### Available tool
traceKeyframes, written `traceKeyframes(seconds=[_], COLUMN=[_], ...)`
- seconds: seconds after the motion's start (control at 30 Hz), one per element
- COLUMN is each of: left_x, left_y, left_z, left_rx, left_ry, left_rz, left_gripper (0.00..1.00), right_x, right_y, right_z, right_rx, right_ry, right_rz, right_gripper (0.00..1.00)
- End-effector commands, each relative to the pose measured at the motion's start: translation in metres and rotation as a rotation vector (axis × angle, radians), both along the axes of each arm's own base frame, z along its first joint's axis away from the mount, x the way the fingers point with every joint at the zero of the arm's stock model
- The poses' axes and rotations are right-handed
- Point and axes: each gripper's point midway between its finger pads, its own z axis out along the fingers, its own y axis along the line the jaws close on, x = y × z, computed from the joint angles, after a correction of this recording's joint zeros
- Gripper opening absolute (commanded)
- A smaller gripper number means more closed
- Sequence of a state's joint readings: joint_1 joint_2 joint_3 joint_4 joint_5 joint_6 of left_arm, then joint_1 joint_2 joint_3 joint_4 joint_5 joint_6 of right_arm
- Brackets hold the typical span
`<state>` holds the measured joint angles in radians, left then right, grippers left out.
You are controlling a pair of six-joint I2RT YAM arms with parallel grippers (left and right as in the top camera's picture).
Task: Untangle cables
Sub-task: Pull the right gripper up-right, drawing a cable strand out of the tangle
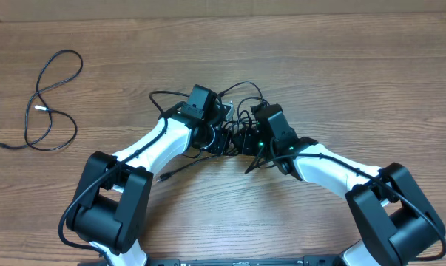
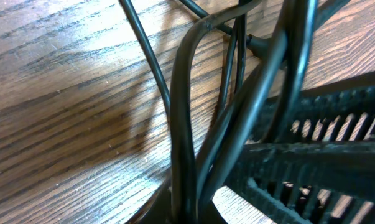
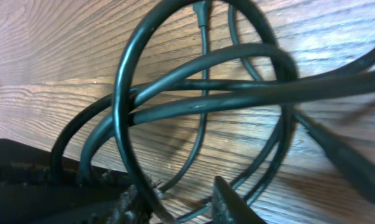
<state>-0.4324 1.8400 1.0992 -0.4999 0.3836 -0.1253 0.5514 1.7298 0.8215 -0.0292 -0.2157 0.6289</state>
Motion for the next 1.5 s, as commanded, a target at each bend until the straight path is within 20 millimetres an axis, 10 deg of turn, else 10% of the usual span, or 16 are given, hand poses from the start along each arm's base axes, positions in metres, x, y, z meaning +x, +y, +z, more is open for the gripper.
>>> traceKeyframes(seconds=[0.0, 0.43, 0.53, 0.77, 1.47], left_x=[-0.002, -0.002, -0.002, -0.001, -0.001], left_y=[0.001, 0.000, 0.000, 0.003, 0.003], left_z=[0.001, 0.001, 0.001, 0.000, 0.000], left_rx=[0.010, 0.004, 0.005, 0.021, 0.021], left_ry=[-0.006, -0.004, -0.004, -0.012, -0.012], left_rz=[0.008, 0.006, 0.006, 0.012, 0.012], left_gripper=[0.04, 0.04, 0.04, 0.06, 0.30], right_x=[0.001, -0.004, -0.005, -0.014, -0.017], right_y=[0.001, 0.016, 0.016, 0.023, -0.042], right_z=[-0.007, -0.014, -0.013, 0.005, 0.086], right_rx=[-0.022, 0.022, 0.028, 0.144, 0.098], right_ry=[-0.008, 0.007, 0.012, 0.061, 0.070], right_rz=[-0.008, 0.042, 0.045, 0.115, -0.039], right_gripper=[0.28, 0.32, 0.04, 0.04, 0.04])
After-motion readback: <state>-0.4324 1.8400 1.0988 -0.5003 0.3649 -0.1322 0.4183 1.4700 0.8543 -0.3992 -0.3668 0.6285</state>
